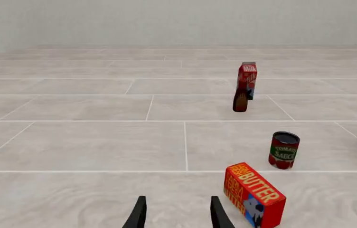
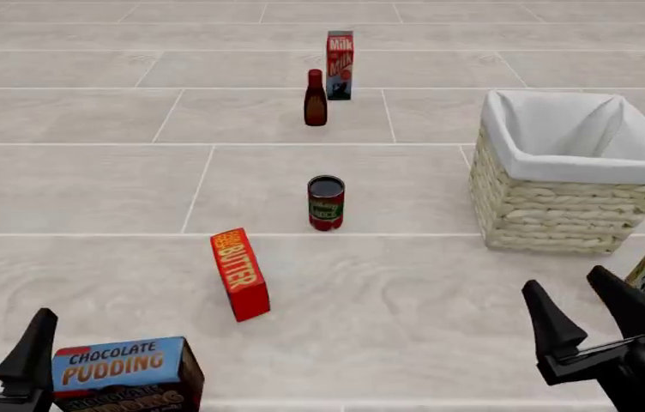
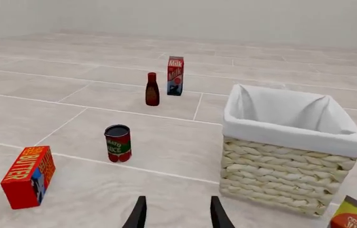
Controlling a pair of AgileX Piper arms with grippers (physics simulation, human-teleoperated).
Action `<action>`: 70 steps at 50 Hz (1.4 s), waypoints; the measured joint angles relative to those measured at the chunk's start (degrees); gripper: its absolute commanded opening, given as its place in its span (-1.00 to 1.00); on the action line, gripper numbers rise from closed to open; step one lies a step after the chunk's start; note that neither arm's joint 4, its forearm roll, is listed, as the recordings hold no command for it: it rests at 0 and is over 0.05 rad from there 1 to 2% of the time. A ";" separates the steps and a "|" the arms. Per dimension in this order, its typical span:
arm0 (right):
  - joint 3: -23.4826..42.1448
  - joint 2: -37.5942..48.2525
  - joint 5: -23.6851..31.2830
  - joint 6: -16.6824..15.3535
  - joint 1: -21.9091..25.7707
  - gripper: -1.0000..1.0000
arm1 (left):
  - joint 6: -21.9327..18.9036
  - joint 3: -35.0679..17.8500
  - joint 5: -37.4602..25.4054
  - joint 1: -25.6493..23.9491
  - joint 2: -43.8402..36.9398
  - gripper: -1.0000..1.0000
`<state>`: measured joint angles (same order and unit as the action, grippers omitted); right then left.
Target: Pick the tomato sauce and place it in the basket.
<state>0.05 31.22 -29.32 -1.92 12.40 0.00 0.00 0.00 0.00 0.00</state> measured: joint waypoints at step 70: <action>10.75 51.03 -35.39 -3.92 14.54 1.00 | 0.00 0.00 0.00 0.00 0.00 1.00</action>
<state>10.80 82.25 -64.70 -5.84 26.94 0.00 0.00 0.00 0.00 0.00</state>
